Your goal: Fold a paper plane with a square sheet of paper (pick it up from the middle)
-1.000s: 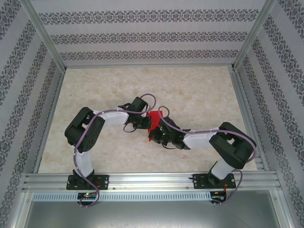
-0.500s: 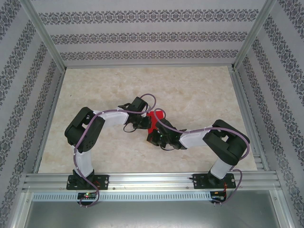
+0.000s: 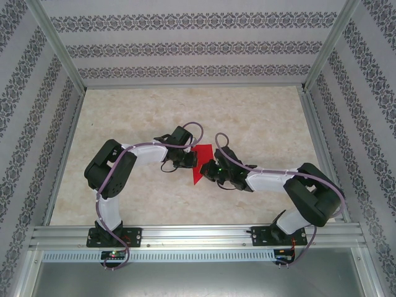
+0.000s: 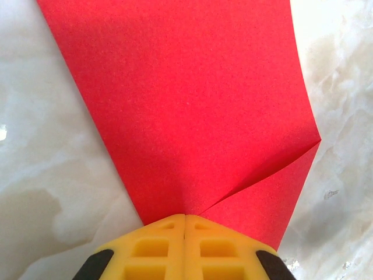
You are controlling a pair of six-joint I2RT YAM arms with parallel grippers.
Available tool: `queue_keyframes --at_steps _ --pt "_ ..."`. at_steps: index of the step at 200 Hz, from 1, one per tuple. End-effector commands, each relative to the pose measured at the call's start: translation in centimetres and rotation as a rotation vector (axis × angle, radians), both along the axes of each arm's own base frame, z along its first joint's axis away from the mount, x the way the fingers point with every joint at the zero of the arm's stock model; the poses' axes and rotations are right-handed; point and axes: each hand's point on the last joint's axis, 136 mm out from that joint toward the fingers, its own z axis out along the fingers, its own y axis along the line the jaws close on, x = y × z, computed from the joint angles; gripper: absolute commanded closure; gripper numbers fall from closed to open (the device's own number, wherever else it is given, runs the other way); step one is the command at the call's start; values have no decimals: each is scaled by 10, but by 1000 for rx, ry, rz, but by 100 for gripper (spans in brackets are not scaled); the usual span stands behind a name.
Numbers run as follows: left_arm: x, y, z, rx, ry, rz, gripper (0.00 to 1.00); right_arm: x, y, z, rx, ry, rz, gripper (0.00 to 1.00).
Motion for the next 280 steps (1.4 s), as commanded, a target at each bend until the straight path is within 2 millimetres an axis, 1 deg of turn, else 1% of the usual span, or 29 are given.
queue_keyframes --at_steps 1,23,58,73,87,100,112,136,150,155,170,186,200,221,236,253,280 --pt "-32 62 -73 300 141 56 100 5 -2 -6 -35 -10 21 96" --pt "-32 61 -72 299 141 53 100 10 1 -11 -35 3 35 96" --pt "-31 60 -71 294 137 49 100 9 0 -29 -53 47 32 96" --pt "-28 56 -68 277 130 40 100 7 -2 -36 -61 65 18 96" --pt "-23 49 -60 250 116 33 99 5 -6 -43 -69 86 1 96" --pt "-17 38 -48 203 97 26 98 2 -10 -48 -76 105 -20 97" --pt "-9 27 -32 150 72 24 95 2 -13 -50 -78 112 -40 97" --pt "4 9 9 38 8 31 85 0 -16 -51 -80 123 -75 97" --pt "6 3 32 -23 -26 39 77 1 -16 -50 -77 124 -93 97" --pt "5 3 37 -38 -33 44 75 1 -15 -49 -75 123 -98 97" --pt "-1 4 49 -79 -46 59 74 2 -14 -48 -69 125 -114 97" --pt "-12 8 53 -110 -37 77 76 3 -13 -46 -59 128 -130 97" --pt "-25 11 51 -145 -8 90 82 3 -11 -45 -47 129 -142 97" --pt "-41 7 49 -221 50 92 90 5 -10 -41 -30 125 -151 97" --pt "-50 2 46 -265 86 81 92 5 -8 -40 -24 125 -150 97" --pt "-55 -4 43 -291 109 61 95 6 -7 -40 -20 126 -149 97" --pt "-57 -11 39 -296 128 43 95 5 -6 -41 -17 134 -146 97"
